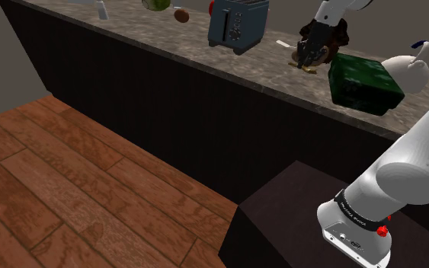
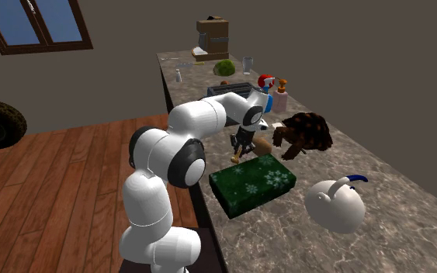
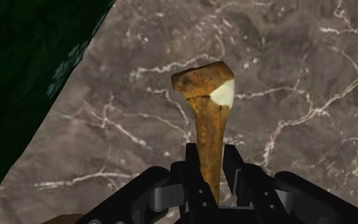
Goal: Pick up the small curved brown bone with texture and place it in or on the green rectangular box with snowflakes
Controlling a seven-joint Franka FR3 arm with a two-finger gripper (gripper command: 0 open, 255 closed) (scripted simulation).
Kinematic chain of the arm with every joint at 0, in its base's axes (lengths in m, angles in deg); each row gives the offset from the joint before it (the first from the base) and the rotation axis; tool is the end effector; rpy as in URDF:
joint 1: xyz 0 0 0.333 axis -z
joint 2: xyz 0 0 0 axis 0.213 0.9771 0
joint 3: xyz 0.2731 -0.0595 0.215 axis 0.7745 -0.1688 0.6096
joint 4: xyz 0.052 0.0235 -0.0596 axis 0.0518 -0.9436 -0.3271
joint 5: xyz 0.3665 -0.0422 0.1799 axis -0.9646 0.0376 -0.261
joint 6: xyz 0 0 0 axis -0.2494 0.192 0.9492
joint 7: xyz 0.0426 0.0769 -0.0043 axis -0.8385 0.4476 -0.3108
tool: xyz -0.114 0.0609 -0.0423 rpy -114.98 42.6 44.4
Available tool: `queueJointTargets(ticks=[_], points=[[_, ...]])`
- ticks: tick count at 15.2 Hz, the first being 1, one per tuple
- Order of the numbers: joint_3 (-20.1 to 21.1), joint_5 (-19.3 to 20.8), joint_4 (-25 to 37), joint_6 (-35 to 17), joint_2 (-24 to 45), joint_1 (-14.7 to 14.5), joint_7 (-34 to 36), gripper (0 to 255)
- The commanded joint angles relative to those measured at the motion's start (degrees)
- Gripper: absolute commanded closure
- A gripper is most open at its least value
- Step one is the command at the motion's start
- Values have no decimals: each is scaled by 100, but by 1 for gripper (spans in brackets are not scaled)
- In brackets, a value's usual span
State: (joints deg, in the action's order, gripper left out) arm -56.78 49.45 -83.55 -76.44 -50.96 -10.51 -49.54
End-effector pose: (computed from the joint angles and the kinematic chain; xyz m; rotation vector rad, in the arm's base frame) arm 0.4821 -0.2998 0.4863 -2.8458 0.7579 0.0984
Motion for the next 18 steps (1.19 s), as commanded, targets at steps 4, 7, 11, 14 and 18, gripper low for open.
queueJointTargets(ticks=[4,7,11,14,18], points=[[5,41,326,369,-59,-7,86,255],[3,53,543,594,-71,-5,123,255],[-2,55,856,899,-65,1,163,255],[-9,46,1108,1132,-44,8,188,255],[-22,21,1470,1452,7,24,212,255]])
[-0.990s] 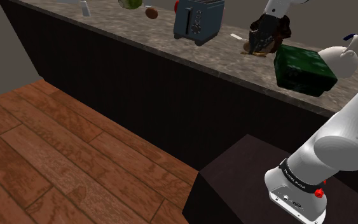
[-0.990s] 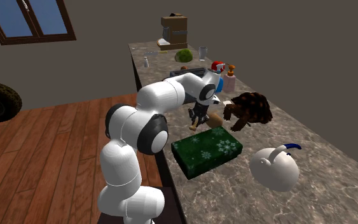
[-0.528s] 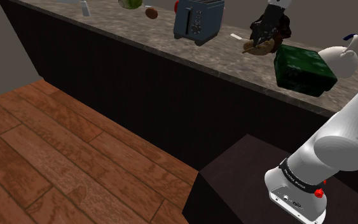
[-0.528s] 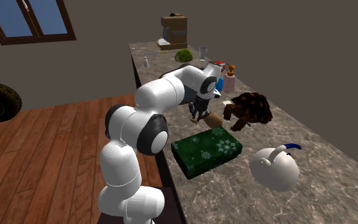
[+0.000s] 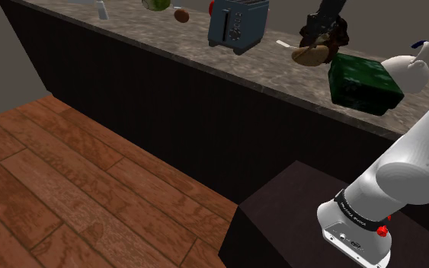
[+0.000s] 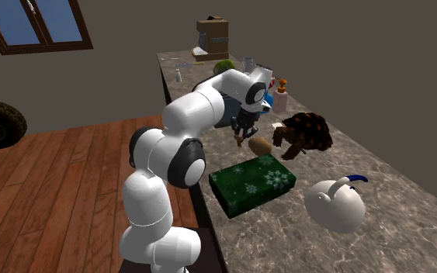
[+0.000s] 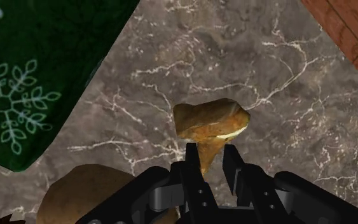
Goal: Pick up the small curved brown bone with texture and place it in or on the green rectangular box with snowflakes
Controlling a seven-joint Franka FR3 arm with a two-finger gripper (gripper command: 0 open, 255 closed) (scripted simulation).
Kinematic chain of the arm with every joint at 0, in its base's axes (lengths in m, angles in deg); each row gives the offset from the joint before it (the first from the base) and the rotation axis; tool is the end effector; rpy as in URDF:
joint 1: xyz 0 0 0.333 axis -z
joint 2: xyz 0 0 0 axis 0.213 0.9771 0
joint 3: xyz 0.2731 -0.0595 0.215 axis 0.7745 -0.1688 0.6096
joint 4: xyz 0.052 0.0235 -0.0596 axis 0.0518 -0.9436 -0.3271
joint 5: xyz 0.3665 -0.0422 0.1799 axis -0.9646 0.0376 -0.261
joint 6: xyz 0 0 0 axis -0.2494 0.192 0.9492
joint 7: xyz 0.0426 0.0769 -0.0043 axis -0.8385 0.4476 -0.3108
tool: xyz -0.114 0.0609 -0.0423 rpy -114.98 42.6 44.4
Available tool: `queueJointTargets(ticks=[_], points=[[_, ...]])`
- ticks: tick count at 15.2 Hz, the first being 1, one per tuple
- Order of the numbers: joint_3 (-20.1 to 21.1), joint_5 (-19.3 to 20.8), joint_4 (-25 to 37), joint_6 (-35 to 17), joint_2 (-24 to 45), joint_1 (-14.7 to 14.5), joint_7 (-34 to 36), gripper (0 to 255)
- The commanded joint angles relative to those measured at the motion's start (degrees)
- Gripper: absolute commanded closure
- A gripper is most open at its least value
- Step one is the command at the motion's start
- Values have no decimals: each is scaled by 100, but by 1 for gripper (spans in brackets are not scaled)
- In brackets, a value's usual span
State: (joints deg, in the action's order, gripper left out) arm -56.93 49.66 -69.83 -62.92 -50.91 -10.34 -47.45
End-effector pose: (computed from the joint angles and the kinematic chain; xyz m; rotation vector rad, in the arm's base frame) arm 0.4842 -0.2989 0.5845 -2.8459 0.7578 0.0984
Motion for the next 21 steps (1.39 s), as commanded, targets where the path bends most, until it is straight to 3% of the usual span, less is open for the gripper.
queueJointTargets(ticks=[1,9,21], points=[[-11,-8,193,181,19,13,8,255],[-57,-123,1031,854,224,80,24,255],[-202,1127,-750,908,-1907,414,-404,255]])
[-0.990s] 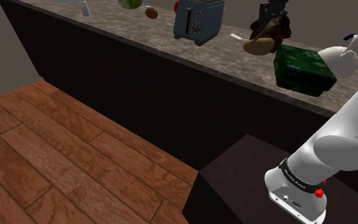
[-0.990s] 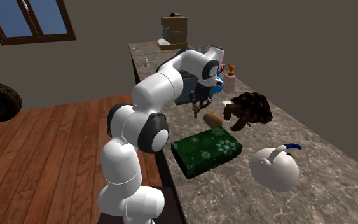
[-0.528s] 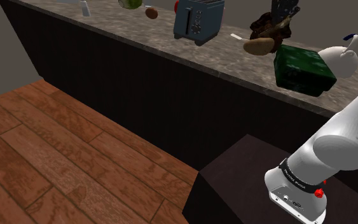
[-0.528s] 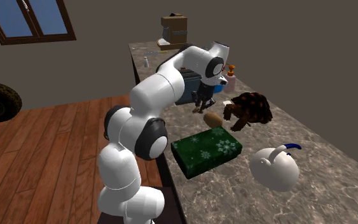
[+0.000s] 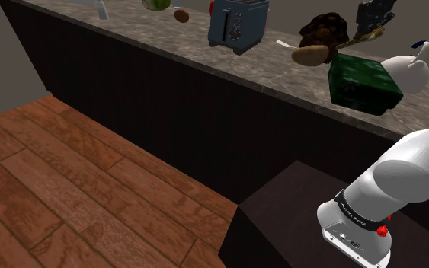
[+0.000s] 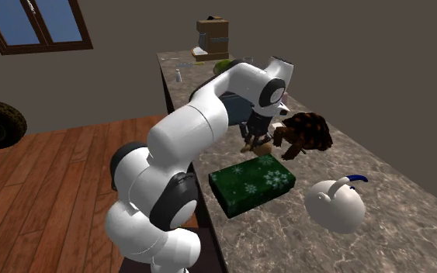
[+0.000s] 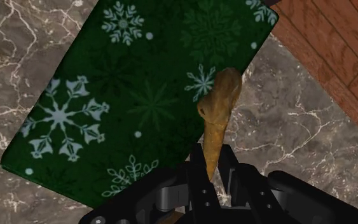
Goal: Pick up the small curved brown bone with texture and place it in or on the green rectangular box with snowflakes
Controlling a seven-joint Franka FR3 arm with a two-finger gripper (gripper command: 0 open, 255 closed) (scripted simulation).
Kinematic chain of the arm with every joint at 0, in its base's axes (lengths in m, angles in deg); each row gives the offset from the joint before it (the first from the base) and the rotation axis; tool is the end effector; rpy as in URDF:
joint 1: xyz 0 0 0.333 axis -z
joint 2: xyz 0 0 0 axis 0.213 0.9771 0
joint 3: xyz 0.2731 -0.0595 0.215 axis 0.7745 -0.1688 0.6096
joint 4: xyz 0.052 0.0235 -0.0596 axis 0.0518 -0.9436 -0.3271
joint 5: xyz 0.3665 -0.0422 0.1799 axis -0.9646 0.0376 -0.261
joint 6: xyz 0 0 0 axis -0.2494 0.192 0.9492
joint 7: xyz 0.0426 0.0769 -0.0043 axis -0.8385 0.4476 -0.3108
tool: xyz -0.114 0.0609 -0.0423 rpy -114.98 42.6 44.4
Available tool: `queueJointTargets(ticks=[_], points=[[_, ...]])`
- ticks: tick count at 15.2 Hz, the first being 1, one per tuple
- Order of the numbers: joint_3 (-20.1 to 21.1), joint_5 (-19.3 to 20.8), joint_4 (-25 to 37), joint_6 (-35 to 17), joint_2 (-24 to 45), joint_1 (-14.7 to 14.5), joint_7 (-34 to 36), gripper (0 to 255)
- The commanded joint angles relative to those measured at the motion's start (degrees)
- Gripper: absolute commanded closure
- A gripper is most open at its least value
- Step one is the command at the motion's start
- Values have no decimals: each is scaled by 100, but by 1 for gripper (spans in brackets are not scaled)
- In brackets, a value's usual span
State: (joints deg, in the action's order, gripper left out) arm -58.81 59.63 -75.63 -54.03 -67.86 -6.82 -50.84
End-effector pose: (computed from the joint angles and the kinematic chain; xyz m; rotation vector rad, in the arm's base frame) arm 0.3337 -0.3310 0.6484 -2.8452 0.7604 0.0979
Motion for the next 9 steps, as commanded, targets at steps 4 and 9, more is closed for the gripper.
queueJointTargets(ticks=[4,9], points=[[-92,490,-485,189,-765,282,-298,255],[-103,593,-917,-87,-941,352,-323,255]])
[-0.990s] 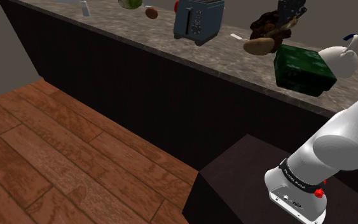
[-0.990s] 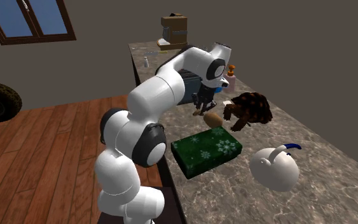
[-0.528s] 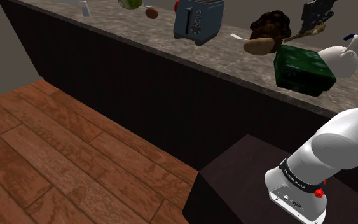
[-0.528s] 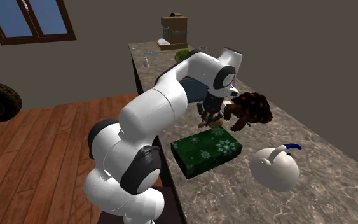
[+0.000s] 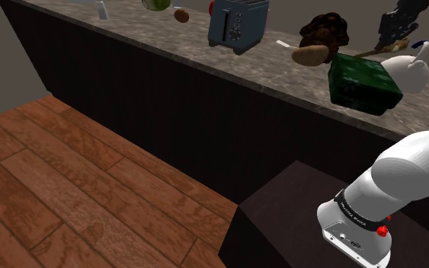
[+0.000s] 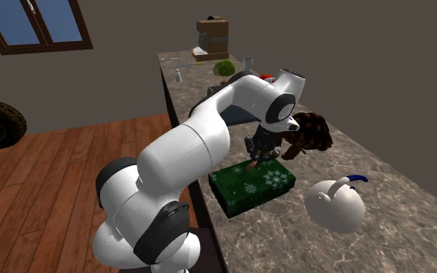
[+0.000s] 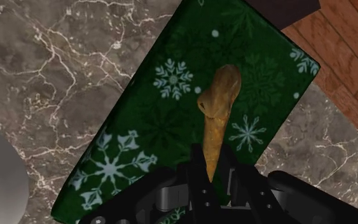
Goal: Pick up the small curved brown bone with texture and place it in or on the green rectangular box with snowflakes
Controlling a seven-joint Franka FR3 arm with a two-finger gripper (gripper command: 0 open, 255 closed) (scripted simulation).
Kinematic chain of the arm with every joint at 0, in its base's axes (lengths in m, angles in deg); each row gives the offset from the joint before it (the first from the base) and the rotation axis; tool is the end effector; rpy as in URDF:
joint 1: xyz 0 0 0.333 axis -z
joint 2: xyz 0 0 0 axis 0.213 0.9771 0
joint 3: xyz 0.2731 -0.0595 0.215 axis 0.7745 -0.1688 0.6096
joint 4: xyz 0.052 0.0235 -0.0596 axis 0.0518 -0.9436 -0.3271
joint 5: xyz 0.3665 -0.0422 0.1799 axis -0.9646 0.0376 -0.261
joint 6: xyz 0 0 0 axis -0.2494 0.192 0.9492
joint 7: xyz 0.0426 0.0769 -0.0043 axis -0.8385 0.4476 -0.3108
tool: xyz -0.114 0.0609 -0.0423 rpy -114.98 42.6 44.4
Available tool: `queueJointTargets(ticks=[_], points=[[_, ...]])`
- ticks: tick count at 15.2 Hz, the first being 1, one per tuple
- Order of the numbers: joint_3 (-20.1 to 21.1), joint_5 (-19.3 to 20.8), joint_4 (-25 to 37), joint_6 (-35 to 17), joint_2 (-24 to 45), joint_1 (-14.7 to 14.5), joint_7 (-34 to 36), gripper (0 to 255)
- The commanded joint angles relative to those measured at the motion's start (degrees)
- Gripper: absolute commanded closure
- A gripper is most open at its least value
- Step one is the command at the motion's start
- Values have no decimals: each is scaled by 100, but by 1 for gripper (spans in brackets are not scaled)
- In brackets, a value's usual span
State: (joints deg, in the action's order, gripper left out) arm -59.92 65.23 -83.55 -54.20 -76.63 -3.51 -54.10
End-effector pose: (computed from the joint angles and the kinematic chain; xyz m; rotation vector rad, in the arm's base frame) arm 0.2550 -0.3473 0.6325 -2.8453 0.7581 0.0992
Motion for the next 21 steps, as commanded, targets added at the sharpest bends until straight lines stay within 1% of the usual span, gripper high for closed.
queueJointTargets(ticks=[1,11,19,20,21], points=[[5,45,-221,-144,-87,30,4,255],[-61,161,-1135,-918,-243,109,-7,255],[-58,159,-1135,-918,-241,113,-9,255],[-56,160,-1129,-909,-244,114,-8,0],[-55,160,-1129,-906,-247,115,-7,0]])
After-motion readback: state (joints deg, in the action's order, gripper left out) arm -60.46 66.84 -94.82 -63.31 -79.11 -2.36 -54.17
